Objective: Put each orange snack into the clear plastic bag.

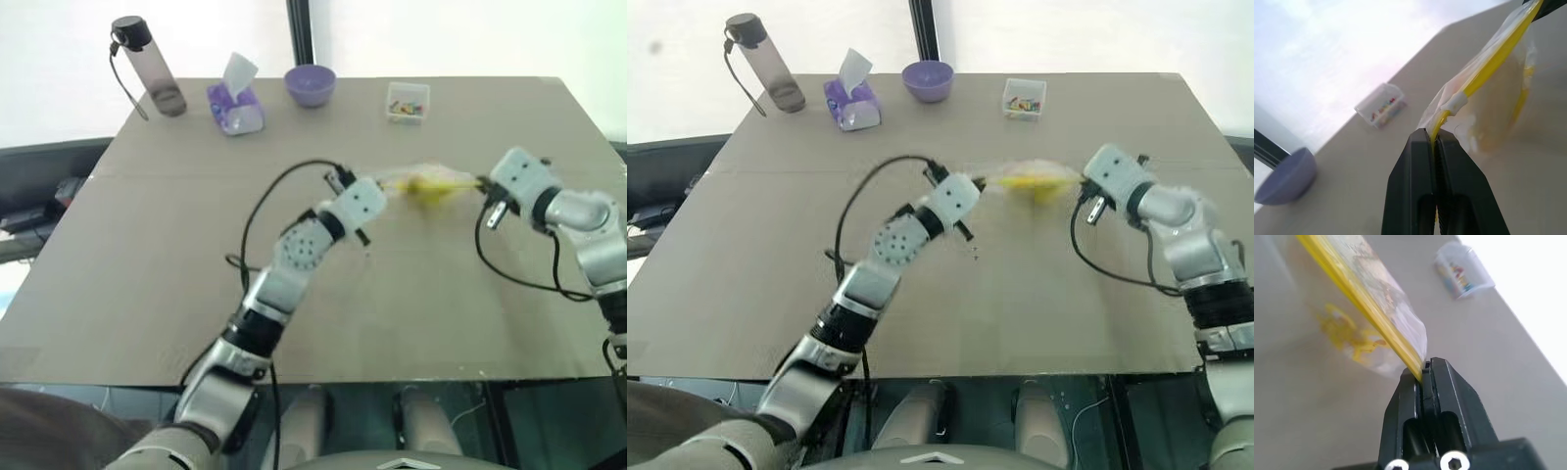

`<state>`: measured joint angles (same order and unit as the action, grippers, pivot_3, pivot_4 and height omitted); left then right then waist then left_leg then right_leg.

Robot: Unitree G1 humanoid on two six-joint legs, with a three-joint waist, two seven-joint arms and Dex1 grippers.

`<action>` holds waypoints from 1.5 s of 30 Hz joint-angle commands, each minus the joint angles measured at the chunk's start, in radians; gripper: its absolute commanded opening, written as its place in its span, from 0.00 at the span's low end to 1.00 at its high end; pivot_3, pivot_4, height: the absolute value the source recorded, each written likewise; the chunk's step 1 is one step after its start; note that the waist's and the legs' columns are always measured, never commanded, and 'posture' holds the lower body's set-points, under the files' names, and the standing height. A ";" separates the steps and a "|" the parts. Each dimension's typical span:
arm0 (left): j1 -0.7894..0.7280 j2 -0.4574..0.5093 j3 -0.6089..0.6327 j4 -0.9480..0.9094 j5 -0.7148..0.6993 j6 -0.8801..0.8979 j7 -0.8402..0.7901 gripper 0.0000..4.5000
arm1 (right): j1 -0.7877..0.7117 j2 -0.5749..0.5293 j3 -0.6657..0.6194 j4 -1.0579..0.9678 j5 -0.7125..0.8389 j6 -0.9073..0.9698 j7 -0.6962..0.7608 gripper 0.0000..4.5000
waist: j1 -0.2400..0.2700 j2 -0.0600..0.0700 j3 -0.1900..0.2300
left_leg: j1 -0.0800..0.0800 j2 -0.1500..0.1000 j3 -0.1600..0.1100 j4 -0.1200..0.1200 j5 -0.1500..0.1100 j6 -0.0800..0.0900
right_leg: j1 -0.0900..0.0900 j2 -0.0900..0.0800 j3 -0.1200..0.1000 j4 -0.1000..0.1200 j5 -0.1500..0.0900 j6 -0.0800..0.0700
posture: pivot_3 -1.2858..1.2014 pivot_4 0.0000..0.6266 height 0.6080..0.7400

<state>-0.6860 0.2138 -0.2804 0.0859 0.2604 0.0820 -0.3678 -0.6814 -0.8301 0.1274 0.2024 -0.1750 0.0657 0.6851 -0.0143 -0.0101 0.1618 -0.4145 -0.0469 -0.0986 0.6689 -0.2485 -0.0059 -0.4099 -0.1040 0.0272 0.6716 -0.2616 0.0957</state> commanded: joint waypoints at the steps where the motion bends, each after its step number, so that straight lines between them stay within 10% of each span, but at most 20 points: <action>1: -0.004 0.020 0.036 -0.043 -0.006 0.039 -0.010 0.00 | -0.009 -0.040 -0.069 -0.003 0.000 0.005 -0.012 0.02 | 0.000 0.000 0.000 | 0.000 0.000 0.000 0.000 0.000 0.000 | 0.000 0.000 0.000 -0.001 0.000 0.000 | 0.52 0.24 1.00; 3: 0.001 0.010 0.023 -0.062 -0.009 0.052 -0.015 0.00 | 0.006 -0.035 -0.078 -0.018 0.033 0.002 0.019 0.02 | -0.001 0.000 0.000 | -0.001 0.000 0.000 -0.001 0.000 0.000 | 0.000 0.000 0.000 -0.003 0.000 0.000 | 0.52 0.24 1.00; 9: 0.043 -0.006 -0.008 -0.085 0.000 0.073 -0.018 0.00 | 0.068 -0.086 -0.044 -0.085 0.023 0.017 0.112 0.53 | 0.001 0.000 0.000 | -0.002 0.000 0.000 -0.001 0.000 0.000 | 0.000 0.000 0.000 -0.004 0.000 0.000 | 0.52 0.24 1.00; 21: 0.036 0.029 -0.033 -0.123 0.048 0.060 -0.030 0.00 | -0.012 -0.057 -0.031 -0.401 0.180 0.111 0.284 0.53 | -0.008 0.000 0.000 | 0.000 0.001 0.000 0.000 0.000 0.000 | 0.000 0.000 0.000 -0.002 0.000 0.000 | 0.52 0.24 1.00; 45: 0.010 0.052 -0.040 -0.176 0.077 0.083 -0.086 0.00 | -0.170 0.167 0.154 -0.089 -0.117 -0.402 0.124 0.53 | -0.003 0.000 0.000 | -0.001 0.000 -0.001 0.000 0.000 0.000 | 0.000 0.000 0.000 -0.002 0.000 0.000 | 0.52 0.24 1.00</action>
<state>-0.6645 0.2652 -0.3323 -0.0366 0.3320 0.1695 -0.4579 -0.8280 -0.6626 0.3051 0.1345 -0.3018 -0.3219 0.8138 -0.0173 -0.0102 0.1619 -0.4154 -0.0465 -0.0991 0.6689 -0.2486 -0.0057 -0.4102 -0.1035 0.0270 0.6698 -0.2615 0.0957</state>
